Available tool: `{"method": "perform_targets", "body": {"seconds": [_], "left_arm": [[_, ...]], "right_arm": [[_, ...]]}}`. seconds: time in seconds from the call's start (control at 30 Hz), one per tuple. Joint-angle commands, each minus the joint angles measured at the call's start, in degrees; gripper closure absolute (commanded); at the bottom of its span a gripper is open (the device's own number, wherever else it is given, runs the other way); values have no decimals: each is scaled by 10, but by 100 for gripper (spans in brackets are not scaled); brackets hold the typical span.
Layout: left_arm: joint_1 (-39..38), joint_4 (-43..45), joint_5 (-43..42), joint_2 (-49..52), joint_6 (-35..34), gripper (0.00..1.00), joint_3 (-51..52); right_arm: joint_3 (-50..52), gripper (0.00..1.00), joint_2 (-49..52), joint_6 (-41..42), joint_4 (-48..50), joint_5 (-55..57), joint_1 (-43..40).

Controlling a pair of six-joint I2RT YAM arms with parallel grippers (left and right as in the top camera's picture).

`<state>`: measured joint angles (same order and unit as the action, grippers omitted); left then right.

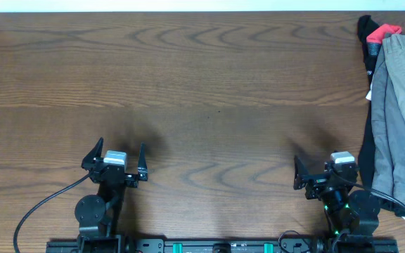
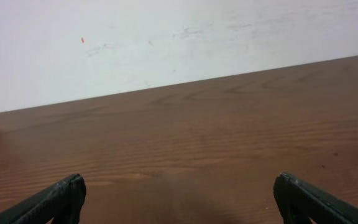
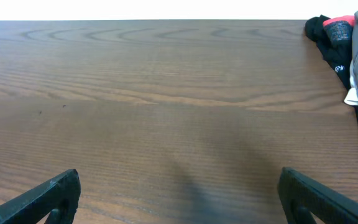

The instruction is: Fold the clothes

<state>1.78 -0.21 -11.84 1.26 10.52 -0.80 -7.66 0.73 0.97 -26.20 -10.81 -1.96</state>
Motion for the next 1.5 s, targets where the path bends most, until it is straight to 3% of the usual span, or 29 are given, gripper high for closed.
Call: {"method": "perform_targets", "body": {"seconds": [0.0,0.53,0.9,1.17,1.47], "left_arm": [[2,-26,-12,1,1,2,6],[2,-26,-12,1,-21,2,6],[2,-27,-15,4,-153,2,6],[2,-30,-97,12,-156,2,-16],[2,-171,-94,52,-155,2,-149]], "right_arm": [[2,1,-2,-6,1,-1,1],[2,1,-2,-6,1,-1,1],[2,1,1,48,-2,-29,2],[0,1,21,48,-1,-67,2],[-83,1,127,48,-6,-66,2]]}}
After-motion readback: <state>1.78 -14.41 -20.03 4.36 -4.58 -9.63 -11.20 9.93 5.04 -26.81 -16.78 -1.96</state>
